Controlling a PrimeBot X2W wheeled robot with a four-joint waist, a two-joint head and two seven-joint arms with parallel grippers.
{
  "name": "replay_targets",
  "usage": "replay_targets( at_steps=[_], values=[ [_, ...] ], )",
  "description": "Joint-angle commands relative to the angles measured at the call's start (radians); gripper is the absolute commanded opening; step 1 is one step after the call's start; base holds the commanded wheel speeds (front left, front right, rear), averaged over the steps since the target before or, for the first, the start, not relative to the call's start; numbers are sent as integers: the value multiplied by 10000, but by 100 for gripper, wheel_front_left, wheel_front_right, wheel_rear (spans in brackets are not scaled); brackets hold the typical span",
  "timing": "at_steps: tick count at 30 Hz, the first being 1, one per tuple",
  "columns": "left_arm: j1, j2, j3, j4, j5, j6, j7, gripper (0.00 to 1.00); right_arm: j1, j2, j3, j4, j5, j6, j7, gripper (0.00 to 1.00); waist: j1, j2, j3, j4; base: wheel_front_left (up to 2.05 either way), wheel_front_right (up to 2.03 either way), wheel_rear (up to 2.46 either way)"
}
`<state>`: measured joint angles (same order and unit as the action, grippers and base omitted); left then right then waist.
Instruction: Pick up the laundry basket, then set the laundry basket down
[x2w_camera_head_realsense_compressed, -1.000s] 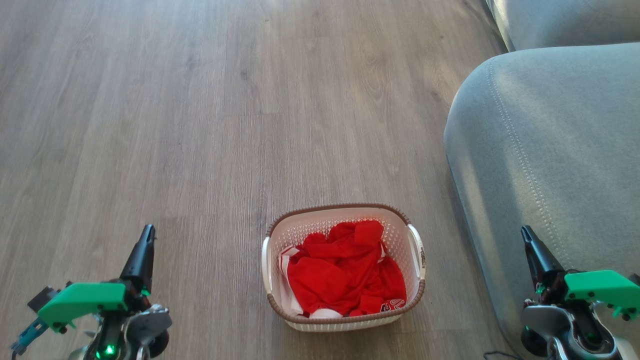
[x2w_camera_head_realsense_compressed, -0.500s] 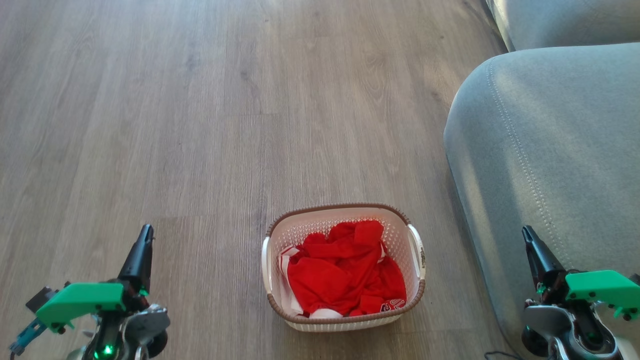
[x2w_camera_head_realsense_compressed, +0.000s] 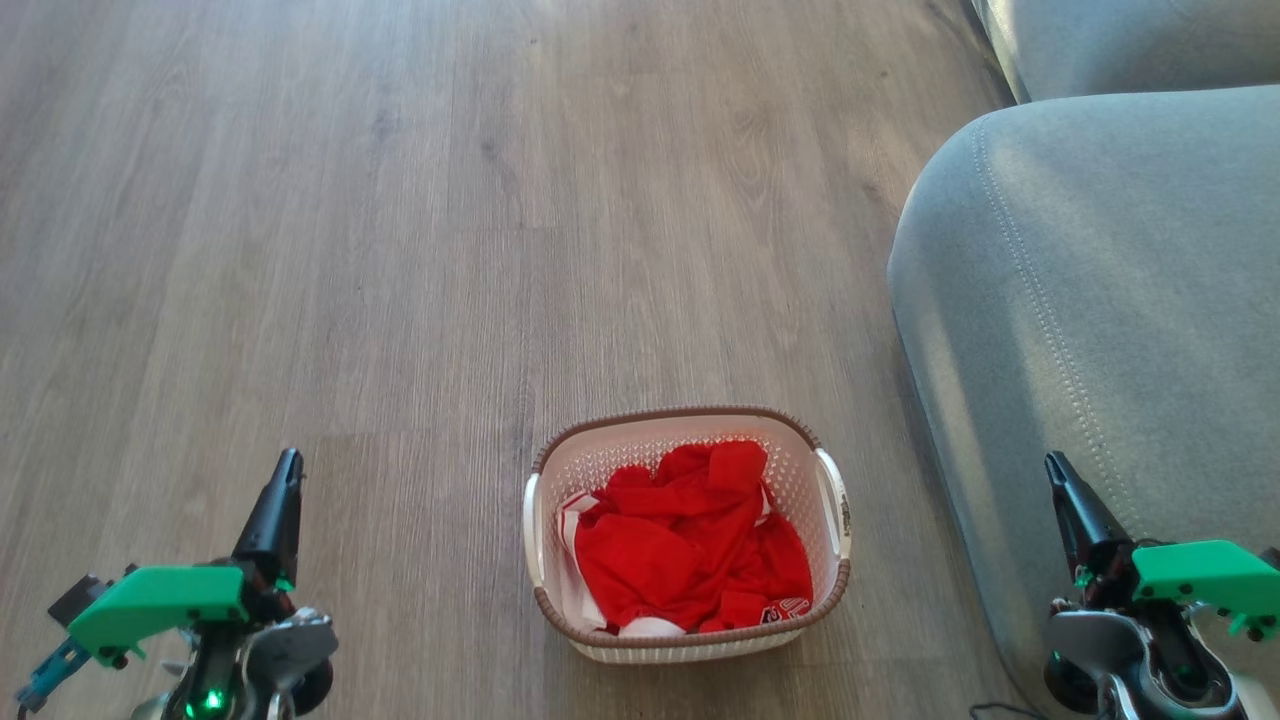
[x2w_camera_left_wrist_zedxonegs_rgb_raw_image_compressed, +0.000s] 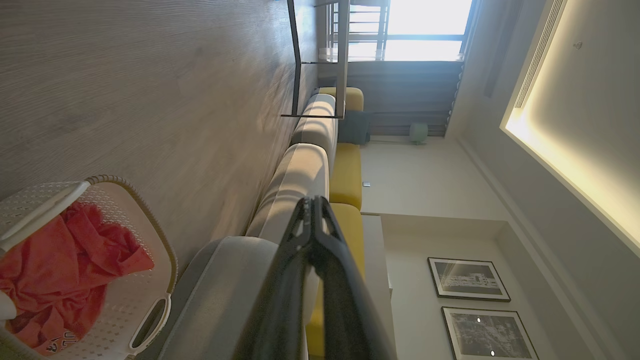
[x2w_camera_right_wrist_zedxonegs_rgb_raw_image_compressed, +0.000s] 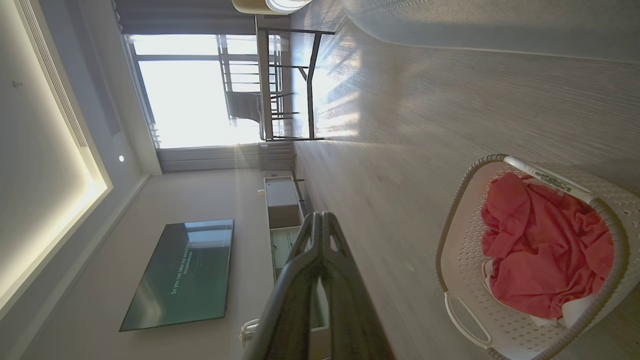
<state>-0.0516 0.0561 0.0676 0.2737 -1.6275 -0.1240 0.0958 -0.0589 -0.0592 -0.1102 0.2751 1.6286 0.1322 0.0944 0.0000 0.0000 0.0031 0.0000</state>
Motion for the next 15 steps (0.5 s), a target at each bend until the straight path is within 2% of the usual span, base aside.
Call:
replay_targets(
  at_steps=[1,15],
  values=[
    [-552,44,325,-291,75,-67,64,0,-473,-43,144,-313,-51,-15,43,0,0,0,0,0,0,0,0],
    [-554,26,351,-290,97,-67,85,0,-476,-20,111,-311,-78,-15,69,0,0,0,0,0,0,0,0]
  ],
)
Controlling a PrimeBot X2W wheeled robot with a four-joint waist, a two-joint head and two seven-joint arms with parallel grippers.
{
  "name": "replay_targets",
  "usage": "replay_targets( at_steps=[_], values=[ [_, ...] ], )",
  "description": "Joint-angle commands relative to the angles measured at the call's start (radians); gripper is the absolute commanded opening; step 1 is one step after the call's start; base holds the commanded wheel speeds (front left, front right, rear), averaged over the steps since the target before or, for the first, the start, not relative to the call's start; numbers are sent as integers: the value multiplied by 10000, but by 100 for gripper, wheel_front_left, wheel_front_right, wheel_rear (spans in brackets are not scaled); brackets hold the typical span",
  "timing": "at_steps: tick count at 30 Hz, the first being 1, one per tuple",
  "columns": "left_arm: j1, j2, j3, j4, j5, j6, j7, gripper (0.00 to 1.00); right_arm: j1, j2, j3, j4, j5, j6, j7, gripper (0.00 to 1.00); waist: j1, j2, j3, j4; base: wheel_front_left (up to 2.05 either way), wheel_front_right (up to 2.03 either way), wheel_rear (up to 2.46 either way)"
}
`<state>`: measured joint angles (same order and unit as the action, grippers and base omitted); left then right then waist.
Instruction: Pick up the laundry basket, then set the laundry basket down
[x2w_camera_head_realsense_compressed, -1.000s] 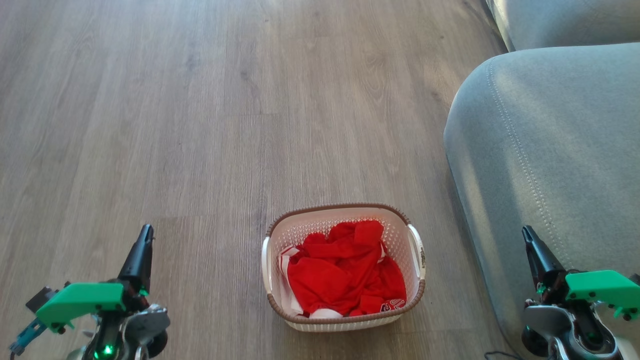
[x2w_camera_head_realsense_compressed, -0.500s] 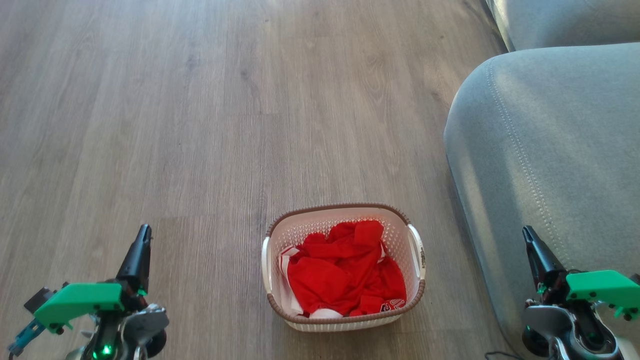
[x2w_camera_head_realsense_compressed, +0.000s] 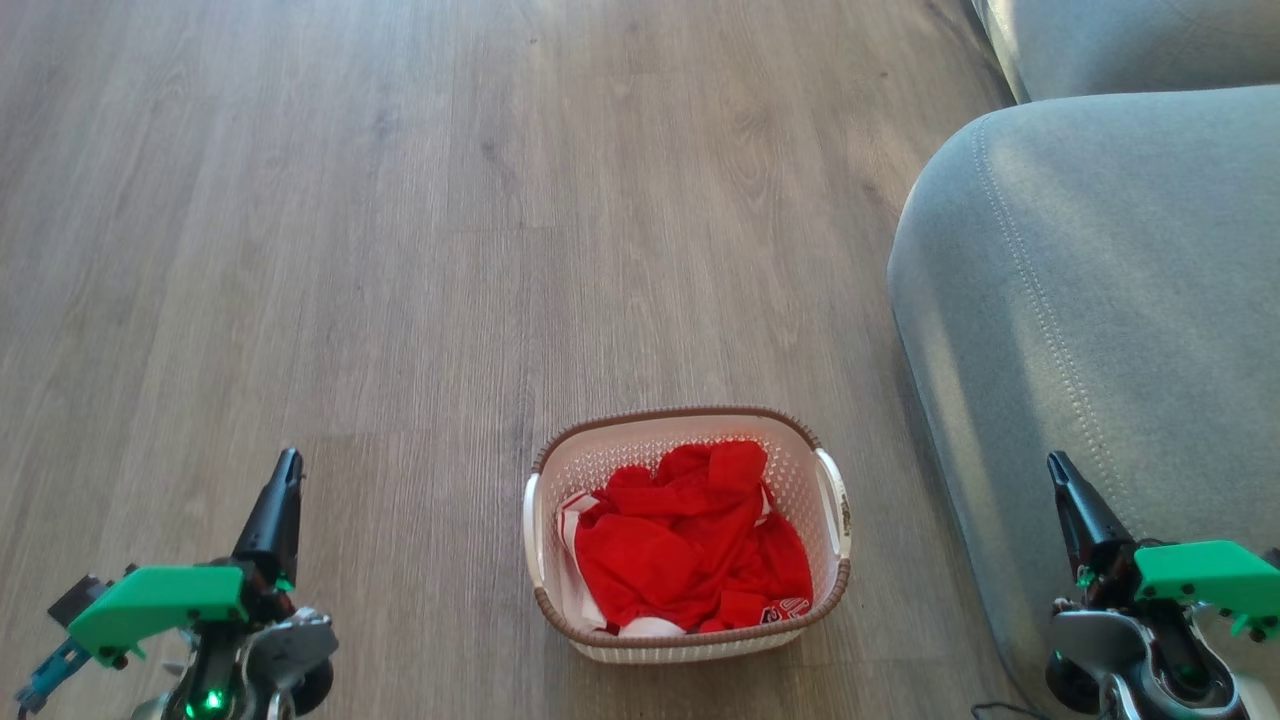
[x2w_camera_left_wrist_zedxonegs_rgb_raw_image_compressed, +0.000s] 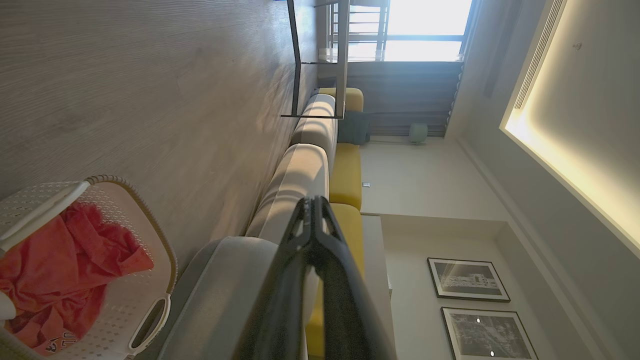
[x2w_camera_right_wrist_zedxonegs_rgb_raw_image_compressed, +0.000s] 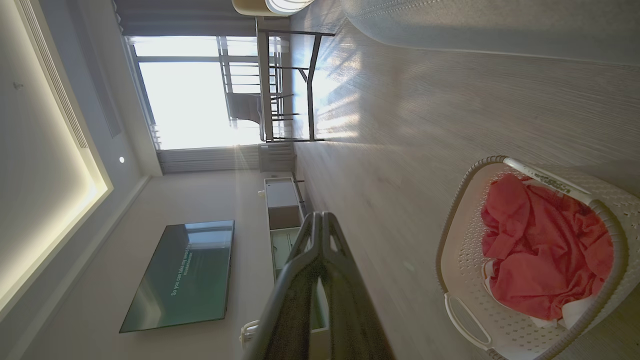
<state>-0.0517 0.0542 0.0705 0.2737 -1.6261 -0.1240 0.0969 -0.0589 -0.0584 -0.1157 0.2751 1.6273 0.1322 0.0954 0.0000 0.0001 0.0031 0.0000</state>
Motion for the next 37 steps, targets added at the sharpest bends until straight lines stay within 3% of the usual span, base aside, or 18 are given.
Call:
replay_targets(
  at_steps=[1,37],
  values=[
    [-553,44,324,-290,85,-67,75,0,-476,-26,165,-311,-67,-15,61,0,0,-1,0,0,0,0,0],
    [-557,10,372,-288,125,-67,113,0,-482,16,104,-307,-117,-15,110,0,0,-1,0,0,0,0,0]
  ],
)
